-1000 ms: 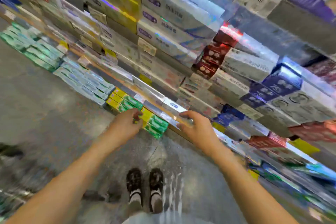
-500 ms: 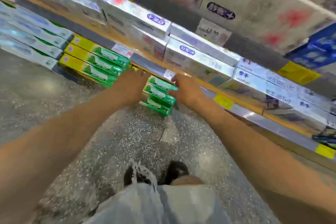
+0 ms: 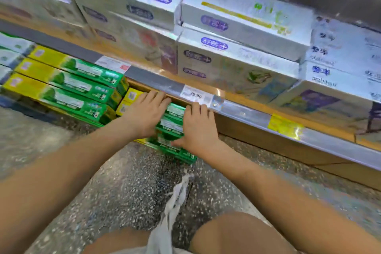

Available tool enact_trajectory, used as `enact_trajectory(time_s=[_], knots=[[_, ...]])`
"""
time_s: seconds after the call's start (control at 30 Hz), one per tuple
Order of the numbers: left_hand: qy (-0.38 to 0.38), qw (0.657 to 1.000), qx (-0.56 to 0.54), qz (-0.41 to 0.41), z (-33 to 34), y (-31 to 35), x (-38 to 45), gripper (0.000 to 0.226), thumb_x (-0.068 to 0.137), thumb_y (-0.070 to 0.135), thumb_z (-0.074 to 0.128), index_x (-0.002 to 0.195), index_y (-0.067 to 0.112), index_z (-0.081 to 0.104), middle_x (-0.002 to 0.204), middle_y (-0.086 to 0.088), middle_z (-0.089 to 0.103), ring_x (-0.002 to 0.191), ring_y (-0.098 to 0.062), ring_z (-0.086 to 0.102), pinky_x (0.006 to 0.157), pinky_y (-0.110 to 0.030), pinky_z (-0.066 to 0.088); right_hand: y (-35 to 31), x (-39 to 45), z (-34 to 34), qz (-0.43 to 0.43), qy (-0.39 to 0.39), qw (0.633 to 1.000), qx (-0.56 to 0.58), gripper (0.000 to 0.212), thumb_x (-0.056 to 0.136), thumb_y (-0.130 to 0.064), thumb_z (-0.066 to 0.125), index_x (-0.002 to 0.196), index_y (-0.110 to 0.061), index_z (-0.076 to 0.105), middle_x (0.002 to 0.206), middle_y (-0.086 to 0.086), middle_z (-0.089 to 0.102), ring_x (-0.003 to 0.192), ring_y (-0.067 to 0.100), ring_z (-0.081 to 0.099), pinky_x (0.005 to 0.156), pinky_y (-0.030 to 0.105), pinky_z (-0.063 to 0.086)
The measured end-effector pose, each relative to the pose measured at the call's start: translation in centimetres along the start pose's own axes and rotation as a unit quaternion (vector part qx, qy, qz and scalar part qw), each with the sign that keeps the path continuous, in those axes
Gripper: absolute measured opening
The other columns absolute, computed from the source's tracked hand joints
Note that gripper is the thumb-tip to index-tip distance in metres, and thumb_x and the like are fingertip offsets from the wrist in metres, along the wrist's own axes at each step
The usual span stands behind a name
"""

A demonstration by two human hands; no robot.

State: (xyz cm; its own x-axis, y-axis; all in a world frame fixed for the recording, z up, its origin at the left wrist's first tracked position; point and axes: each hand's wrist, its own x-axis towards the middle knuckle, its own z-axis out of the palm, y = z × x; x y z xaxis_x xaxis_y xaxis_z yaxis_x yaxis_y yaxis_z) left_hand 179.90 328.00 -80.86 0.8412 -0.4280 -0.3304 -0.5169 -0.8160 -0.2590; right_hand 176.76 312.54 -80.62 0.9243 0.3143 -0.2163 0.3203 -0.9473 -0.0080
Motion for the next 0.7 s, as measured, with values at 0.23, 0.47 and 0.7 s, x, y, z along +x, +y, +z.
enact_trajectory(time_s=[0.23,0.47,0.7], knots=[[0.042,0.999,-0.023,0.02,0.7,-0.1,0.1,0.081,0.077,0.038,0.062,0.141,0.006,0.023,0.14,-0.013,0.029,0.13,-0.029,0.029,0.11,-0.037,0.018,-0.9,0.0,1.6,0.015,0.055,0.996,0.062,0.079,0.074,-0.045,0.071,0.129,-0.002,0.033,0.125,0.012,0.042,0.113,0.027,0.043,0.095,0.035,0.034],[0.187,0.979,-0.068,0.044,-1.2,-0.5,-1.2,0.082,0.046,0.033,0.084,0.114,0.002,0.051,0.1,-0.013,0.062,0.09,-0.03,0.06,0.081,-0.036,0.049,1.0,-2.0,-0.8,0.016,0.193,0.98,0.052,0.078,0.033,-0.032,0.084,0.099,0.001,0.058,0.084,0.011,0.058,0.072,0.028,0.055,0.067,0.035,0.047],[0.216,0.961,-0.153,0.072,-11.4,0.5,-5.2,0.087,0.034,0.029,0.086,0.112,0.004,0.055,0.099,-0.009,0.063,0.091,-0.027,0.061,0.084,-0.035,0.051,2.7,-7.9,-11.0,0.053,0.158,0.986,0.011,0.092,0.035,-0.049,0.088,0.108,0.0,0.056,0.093,0.013,0.06,0.084,0.031,0.055,0.078,0.038,0.034]])
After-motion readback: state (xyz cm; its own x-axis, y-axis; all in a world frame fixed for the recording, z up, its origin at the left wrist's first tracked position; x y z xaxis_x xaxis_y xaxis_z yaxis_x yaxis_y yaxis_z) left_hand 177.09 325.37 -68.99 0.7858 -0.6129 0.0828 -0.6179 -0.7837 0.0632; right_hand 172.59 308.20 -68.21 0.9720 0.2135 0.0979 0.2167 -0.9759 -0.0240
